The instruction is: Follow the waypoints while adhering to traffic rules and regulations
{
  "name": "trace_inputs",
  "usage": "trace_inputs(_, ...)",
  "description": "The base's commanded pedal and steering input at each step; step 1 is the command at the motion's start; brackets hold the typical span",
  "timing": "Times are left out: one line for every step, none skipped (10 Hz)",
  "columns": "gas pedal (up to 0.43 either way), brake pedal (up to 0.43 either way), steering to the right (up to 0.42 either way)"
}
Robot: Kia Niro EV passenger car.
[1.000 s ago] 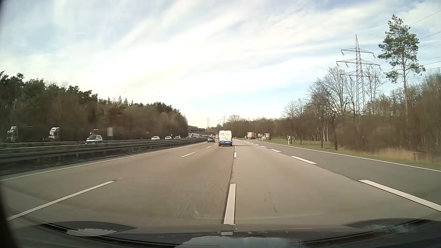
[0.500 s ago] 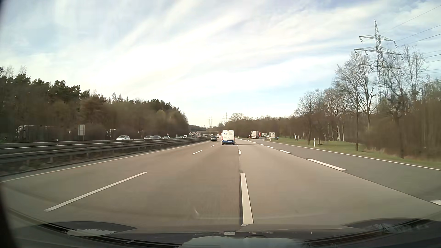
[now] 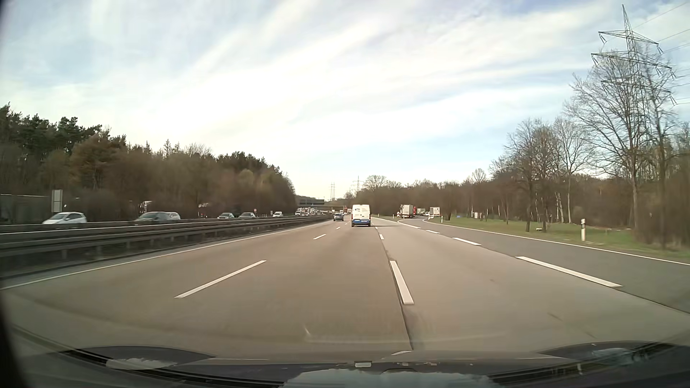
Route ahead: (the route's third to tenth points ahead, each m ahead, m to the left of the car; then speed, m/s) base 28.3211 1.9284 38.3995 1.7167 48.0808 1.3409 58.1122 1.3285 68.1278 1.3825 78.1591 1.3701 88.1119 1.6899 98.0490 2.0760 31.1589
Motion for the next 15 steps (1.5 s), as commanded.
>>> trace_inputs(0.358,0.0,-0.006)
trace_inputs(0.358,0.0,-0.006)
trace_inputs(0.358,0.0,-0.004)
trace_inputs(0.358,0.0,-0.002)
trace_inputs(0.358,0.0,-0.001)
trace_inputs(0.358,0.0,0.0)
trace_inputs(0.358,0.0,0.0)
trace_inputs(0.358,0.0,0.0)
trace_inputs(0.358,0.0,-0.001)
trace_inputs(0.358,0.0,-0.001)
trace_inputs(0.358,0.0,-0.001)
trace_inputs(0.358,0.0,-0.001)
trace_inputs(0.358,0.0,-0.001)
trace_inputs(0.358,0.0,-0.001)
trace_inputs(0.358,0.0,-0.002)
